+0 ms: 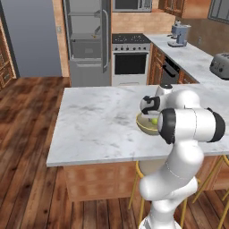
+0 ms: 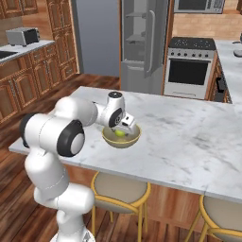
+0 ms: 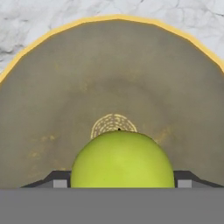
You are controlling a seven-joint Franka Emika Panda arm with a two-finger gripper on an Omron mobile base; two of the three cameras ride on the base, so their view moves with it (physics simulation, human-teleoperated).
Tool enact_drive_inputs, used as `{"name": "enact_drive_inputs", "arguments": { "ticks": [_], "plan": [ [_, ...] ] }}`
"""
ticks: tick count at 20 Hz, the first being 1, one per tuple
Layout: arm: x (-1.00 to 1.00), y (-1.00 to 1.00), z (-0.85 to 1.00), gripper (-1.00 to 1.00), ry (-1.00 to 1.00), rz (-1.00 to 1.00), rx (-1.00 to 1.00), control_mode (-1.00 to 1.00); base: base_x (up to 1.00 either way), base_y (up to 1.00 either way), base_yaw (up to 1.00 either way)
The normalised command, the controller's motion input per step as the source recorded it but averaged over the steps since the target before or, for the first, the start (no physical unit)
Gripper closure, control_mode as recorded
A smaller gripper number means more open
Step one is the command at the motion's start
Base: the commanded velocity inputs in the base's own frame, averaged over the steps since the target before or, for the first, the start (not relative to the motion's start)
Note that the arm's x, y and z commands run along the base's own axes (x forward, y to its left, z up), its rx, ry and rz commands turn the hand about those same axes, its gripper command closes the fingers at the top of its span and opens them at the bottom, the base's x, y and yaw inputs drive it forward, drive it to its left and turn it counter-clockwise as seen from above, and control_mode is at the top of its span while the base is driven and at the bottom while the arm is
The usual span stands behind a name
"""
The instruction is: Retrieve the pear and banana from the fridge and place them into the bowl on the dining table.
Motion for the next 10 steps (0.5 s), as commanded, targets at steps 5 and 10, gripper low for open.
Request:
{"name": "enact_drive_inputs", "arguments": {
  "ticks": [5, 10],
  "plan": [
    [0.10, -0.03, -0.07, 1.00, 0.03, 0.00, 0.00, -1.00, 0.00, 0.00, 0.00],
    [0.17, 0.00, -0.09, -1.00, 0.00, 0.00, 0.00, -1.00, 0.00, 0.00, 0.00]
  ]
}}
